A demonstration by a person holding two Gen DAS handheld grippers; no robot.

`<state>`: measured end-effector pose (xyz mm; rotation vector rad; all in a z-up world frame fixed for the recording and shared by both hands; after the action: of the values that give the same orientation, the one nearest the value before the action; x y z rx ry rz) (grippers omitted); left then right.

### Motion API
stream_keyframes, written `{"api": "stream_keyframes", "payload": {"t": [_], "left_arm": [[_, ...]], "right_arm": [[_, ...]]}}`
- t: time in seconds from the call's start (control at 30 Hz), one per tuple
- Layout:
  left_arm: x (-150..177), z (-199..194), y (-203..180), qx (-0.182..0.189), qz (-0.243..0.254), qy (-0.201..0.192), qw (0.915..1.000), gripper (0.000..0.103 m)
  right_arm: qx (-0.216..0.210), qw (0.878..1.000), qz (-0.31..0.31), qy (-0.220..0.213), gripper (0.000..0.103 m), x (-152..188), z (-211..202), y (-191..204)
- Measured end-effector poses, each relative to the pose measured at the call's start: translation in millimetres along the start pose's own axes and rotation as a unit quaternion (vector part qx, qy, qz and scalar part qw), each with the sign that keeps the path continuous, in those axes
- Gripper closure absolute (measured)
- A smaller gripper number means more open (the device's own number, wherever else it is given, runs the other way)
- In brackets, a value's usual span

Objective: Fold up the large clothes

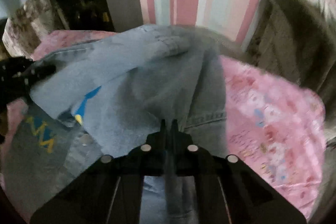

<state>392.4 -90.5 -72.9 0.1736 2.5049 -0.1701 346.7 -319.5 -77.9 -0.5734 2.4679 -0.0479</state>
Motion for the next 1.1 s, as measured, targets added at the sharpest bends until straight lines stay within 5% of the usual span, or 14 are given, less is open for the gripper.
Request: {"api": "stream_keyframes", "payload": {"t": [0.13,0.27,0.47,0.57,0.67,0.8,0.9,1.1], "left_arm": [[-1,-19,7,0.013,-0.003,-0.030,0.9995,0.089],[7,-27,3,0.004,0.018,-0.043,0.9989,0.076],[17,-33,1,0.000,0.040,-0.061,0.9974,0.047],[24,-32,-3,0.004,0.056,-0.059,0.9967,0.049],[31,-32,-7,0.002,0.080,-0.063,0.9948,0.052],[35,-31,-6,0.015,0.080,-0.068,0.9943,0.052],[32,-25,-1,0.035,0.061,-0.057,0.9959,0.050],[31,-32,7,0.050,0.044,-0.063,0.9958,0.038]], "right_arm": [[0.142,0.988,-0.013,-0.061,0.100,4,-61,-29],[0.261,0.964,0.033,-0.038,0.100,50,-104,-84],[0.255,0.948,0.189,0.013,0.098,158,-106,-135],[0.210,0.941,0.264,0.027,0.092,199,-87,-140],[0.174,0.929,0.326,0.005,0.071,211,-91,-139],[0.173,0.927,0.329,-0.042,0.070,195,-129,-137],[0.165,0.940,0.286,-0.083,0.068,155,-156,-120],[0.075,0.979,0.172,-0.073,0.063,70,-99,-73]]}}
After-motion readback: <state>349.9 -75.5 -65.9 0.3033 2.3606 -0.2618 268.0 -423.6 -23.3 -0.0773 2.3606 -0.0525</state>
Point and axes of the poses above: each gripper's, at about its wrist camera, not at the fingertips, and z roughly the way its jaws point, y to its left, x to its underside, the point moved 9 cm from there along z, roughly the way its jaws point, and after that the axes turned 14 degrees about -z, right-handed, at the moved point
